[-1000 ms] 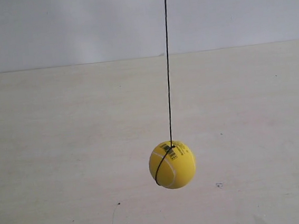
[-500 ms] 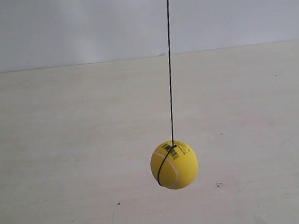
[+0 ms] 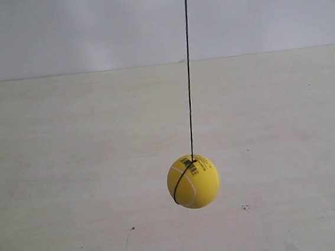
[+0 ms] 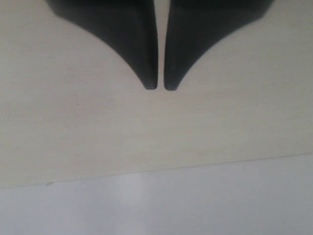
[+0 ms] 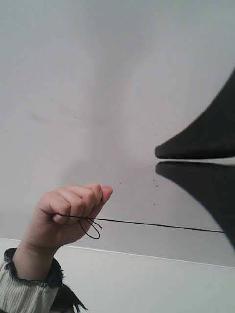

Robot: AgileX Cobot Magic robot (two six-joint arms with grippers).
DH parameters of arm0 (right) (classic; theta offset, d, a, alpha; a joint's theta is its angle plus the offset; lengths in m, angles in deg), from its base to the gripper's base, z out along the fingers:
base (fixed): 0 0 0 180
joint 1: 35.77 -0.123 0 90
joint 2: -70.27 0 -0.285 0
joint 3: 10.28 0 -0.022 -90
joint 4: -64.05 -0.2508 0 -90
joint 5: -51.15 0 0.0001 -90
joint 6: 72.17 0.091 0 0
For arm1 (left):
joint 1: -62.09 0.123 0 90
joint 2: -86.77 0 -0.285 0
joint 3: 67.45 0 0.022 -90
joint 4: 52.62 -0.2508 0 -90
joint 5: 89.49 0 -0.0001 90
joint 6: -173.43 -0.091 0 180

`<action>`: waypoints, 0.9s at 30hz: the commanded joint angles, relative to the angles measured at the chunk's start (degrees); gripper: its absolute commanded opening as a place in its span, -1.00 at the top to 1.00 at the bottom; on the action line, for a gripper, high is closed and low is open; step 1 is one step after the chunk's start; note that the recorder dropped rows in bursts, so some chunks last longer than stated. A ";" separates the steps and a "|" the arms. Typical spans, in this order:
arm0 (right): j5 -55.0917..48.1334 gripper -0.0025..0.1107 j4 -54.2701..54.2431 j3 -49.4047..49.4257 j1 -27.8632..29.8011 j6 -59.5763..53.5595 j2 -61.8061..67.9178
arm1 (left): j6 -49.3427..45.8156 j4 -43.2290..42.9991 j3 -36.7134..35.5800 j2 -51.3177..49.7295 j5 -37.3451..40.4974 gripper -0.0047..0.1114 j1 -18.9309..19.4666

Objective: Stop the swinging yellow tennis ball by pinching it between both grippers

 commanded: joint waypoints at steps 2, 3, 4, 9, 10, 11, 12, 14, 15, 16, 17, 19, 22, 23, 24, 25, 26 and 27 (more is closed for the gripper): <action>0.21 0.96 -0.15 -0.49 0.02 0.05 -0.36 | -0.24 -0.02 -0.23 0.09 0.00 0.84 0.11; 0.21 0.96 -0.15 -0.49 0.02 0.05 -0.36 | -0.24 -0.02 -0.23 0.09 0.00 0.84 0.11; 0.21 0.96 -0.15 -0.49 0.02 0.05 -0.36 | -0.24 -0.02 -0.23 0.09 0.00 0.84 0.11; -0.29 0.96 -0.15 -0.49 0.02 -0.18 -0.36 | -0.24 -0.02 -0.23 0.09 0.00 0.84 0.11; -0.29 0.96 -0.15 -0.49 0.02 -0.54 -0.36 | -0.24 -0.02 -0.23 0.09 0.00 0.84 0.11; -0.29 0.96 -0.15 -0.49 0.02 -0.54 -0.36 | -0.24 -0.02 -0.23 0.09 0.00 0.84 0.11; -0.18 0.96 -0.15 -0.49 0.02 -0.31 -0.36 | -0.24 -0.02 -0.23 0.09 0.00 0.84 0.11; 0.87 0.96 -0.15 -0.49 0.02 -0.29 -0.36 | -0.24 -0.02 -0.23 0.09 0.00 0.84 0.11; 1.01 0.96 -0.43 -0.49 0.02 -0.29 -0.36 | -0.24 -0.02 -0.23 0.09 0.00 0.84 0.11; 1.01 0.96 -0.82 -0.49 0.02 -0.29 -0.36 | -0.24 -0.02 -0.23 0.09 0.00 0.84 0.11; 1.01 0.96 -2.16 -0.49 0.02 -0.41 -0.36 | -0.24 -0.02 -0.23 0.09 0.00 0.84 0.11; 1.01 0.96 -5.58 -0.49 0.02 -2.22 -0.36 | -0.24 -0.02 -0.23 0.09 0.00 0.84 0.11; 1.01 0.96 -12.72 -0.49 0.02 -8.93 -0.36 | -0.24 -0.02 -0.23 0.09 0.00 0.84 0.11; 1.01 0.96 -16.34 -0.49 0.15 -12.43 -0.36 | -0.24 -0.02 -0.23 0.09 0.00 0.84 0.11; 1.13 0.96 -20.20 -0.49 0.47 -15.15 -0.36 | -0.24 -0.02 -0.23 0.09 0.00 0.84 0.11; 1.24 0.96 -24.12 -0.49 1.36 -18.20 -0.36 | -0.24 -0.02 -0.23 0.09 0.00 0.84 0.11; 1.24 0.96 -27.65 -0.49 2.69 -20.73 -0.36 | -0.24 -0.02 -0.23 0.09 0.00 0.84 0.11; 1.24 0.96 -30.04 -0.49 3.85 -22.38 -0.36 | -0.24 -0.02 -0.23 0.09 0.00 0.84 0.11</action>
